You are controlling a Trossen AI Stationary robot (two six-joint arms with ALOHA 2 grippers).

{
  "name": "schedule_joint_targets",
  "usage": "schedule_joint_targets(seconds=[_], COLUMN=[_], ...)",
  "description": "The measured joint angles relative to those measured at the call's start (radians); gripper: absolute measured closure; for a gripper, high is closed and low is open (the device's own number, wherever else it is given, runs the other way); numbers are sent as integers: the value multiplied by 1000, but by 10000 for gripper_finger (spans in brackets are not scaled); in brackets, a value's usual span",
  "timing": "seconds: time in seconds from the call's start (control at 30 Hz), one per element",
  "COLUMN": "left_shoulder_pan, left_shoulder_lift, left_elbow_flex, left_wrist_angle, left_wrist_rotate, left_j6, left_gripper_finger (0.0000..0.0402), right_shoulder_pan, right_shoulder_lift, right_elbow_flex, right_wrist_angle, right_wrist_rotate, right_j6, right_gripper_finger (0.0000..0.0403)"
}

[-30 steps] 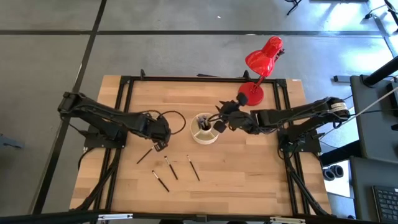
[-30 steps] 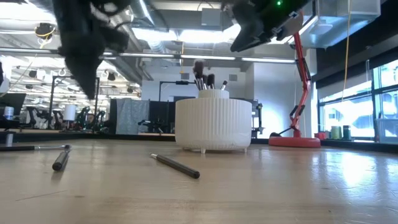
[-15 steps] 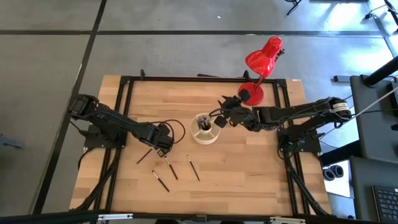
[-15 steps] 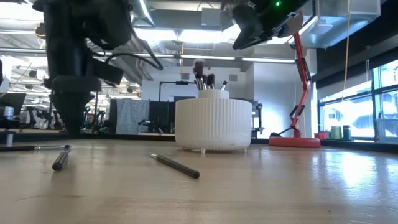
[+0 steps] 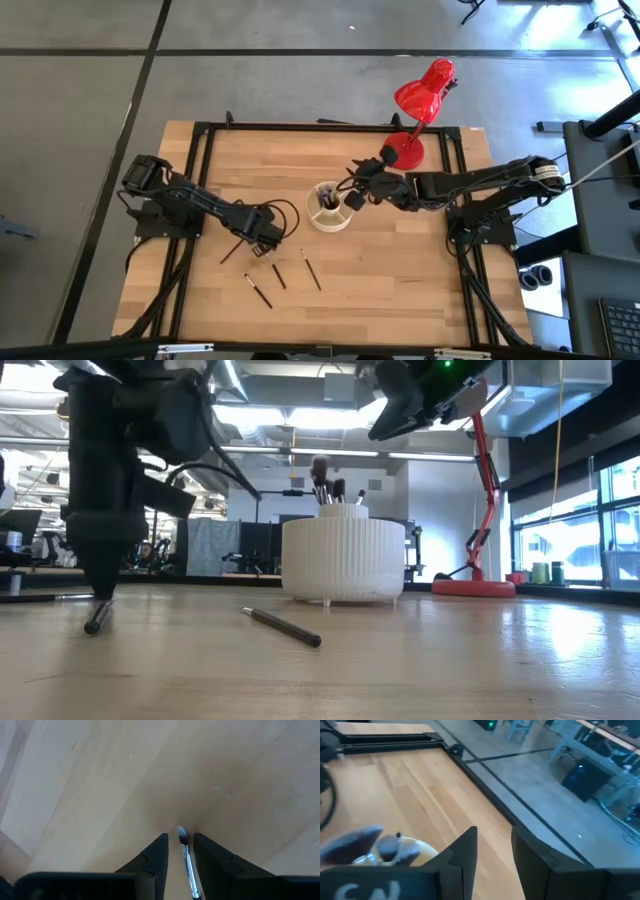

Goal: Put items in baskets/containers
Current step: Put the eyeshadow brush into the brush organizer

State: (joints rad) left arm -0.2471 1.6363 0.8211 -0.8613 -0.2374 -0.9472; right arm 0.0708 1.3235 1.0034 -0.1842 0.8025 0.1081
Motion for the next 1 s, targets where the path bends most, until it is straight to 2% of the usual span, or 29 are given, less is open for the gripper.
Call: schedule_joint_targets(seconds=[0.27, 0.4, 0.5, 0.67, 0.8, 1.0], left_shoulder_pan=[8, 13, 19, 22, 21, 22], left_shoulder_lift=[6, -2, -26, -137, -240, -331], left_elbow_flex=[-1, -2, 11, 110, 206, 253], left_wrist_angle=[10, 13, -1, 23, 169, 580], left_wrist_rotate=[15, -9, -99, -270, -392, -365], left_j6=[53, 68, 99, 208, 418, 758], left_gripper_finger=[390, 393, 393, 396, 396, 397], right_shoulder_pan=[0, 0, 10, 48, 83, 115], right_shoulder_lift=[0, -1, -13, -63, -98, -124], right_elbow_flex=[0, 0, 9, 21, 21, 21], right_wrist_angle=[-1, -1, -2, -10, -77, -226], right_wrist_rotate=[-13, -19, -18, 26, 102, 186], right_j6=[-3, -4, -1, 12, 55, 159], right_gripper_finger=[282, 282, 282, 282, 282, 282])
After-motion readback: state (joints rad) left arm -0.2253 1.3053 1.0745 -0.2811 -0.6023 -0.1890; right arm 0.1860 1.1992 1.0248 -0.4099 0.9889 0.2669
